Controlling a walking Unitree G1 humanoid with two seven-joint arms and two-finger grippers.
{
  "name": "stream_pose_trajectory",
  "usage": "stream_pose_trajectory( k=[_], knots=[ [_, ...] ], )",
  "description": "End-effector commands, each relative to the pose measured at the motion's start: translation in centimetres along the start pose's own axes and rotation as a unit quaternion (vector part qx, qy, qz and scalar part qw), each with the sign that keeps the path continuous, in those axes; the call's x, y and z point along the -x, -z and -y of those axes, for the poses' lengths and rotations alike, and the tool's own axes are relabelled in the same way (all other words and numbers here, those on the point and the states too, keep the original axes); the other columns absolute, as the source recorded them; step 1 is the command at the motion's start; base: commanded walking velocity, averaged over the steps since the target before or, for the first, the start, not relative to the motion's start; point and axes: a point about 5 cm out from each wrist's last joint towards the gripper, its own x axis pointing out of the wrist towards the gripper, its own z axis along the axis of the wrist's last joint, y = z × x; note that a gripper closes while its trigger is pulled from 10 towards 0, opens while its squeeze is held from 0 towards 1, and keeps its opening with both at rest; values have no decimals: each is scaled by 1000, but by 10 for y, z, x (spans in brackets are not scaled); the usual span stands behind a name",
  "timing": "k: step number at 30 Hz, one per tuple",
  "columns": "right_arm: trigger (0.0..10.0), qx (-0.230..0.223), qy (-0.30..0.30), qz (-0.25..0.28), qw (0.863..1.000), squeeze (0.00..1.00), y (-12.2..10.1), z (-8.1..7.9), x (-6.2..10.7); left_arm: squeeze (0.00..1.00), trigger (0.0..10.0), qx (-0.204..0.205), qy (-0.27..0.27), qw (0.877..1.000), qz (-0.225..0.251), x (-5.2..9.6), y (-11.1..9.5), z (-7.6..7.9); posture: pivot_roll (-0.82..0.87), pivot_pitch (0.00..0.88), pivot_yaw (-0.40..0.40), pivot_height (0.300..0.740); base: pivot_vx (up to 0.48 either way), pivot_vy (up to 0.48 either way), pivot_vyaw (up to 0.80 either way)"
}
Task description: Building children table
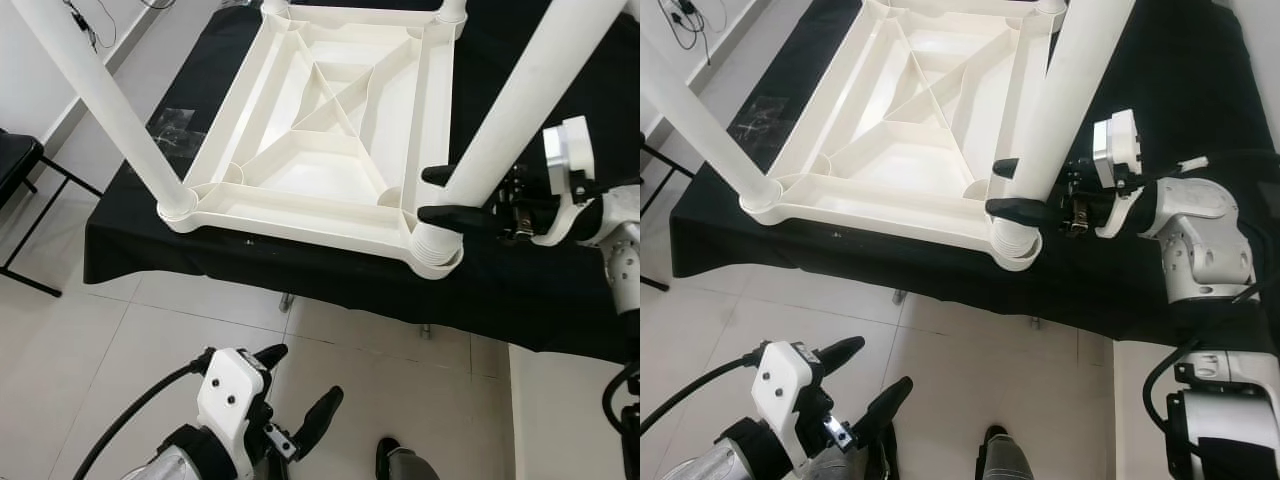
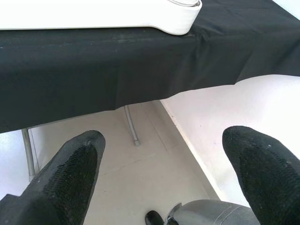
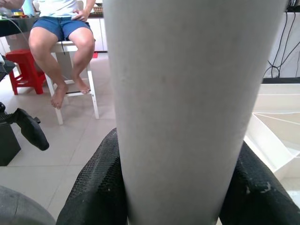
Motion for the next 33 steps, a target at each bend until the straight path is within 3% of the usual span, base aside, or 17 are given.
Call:
stream_pose_trajectory(
  k=[1, 13, 14, 18, 23, 27, 33],
  knots=[
    [10000, -48, -7, -44, 998, 0, 23, -6, 2, 0, 10000, -3, 8, 1000, -10, 4, 1, 3, 55, 376, 52, 740, 0, 0, 0],
    [10000, -56, -8, -41, 998, 0, 25, -6, 5, 0, 10000, -12, 11, 1000, 0, 4, -1, 3, 58, 372, 51, 740, 0, 0, 0],
    [10000, -57, -9, -42, 997, 0, 26, -6, 4, 0, 10000, -46, 33, 998, 16, 3, -9, 7, 58, 370, 49, 740, 0, 0, 0],
    [10000, -58, -12, -50, 997, 0, 28, -7, 4, 0, 10000, -87, 42, 994, 51, 0, -26, 8, 56, 366, 48, 740, 0, 0, 0],
    [10000, -56, -14, -68, 996, 0, 31, -7, 5, 0, 10000, -83, 50, 993, 64, 4, -35, 15, 47, 360, 45, 740, 0, 0, 0],
    [10000, -58, -15, -72, 996, 0, 32, -6, 5, 0, 10000, -67, 49, 994, 66, 15, -41, 23, 50, 356, 41, 740, 0, 0, 0],
    [10000, -60, -9, -75, 995, 0, 35, -3, 5, 0, 10000, -63, 39, 994, 76, 17, -45, 24, 56, 356, 36, 740, 0, 0, 0]
  ],
)
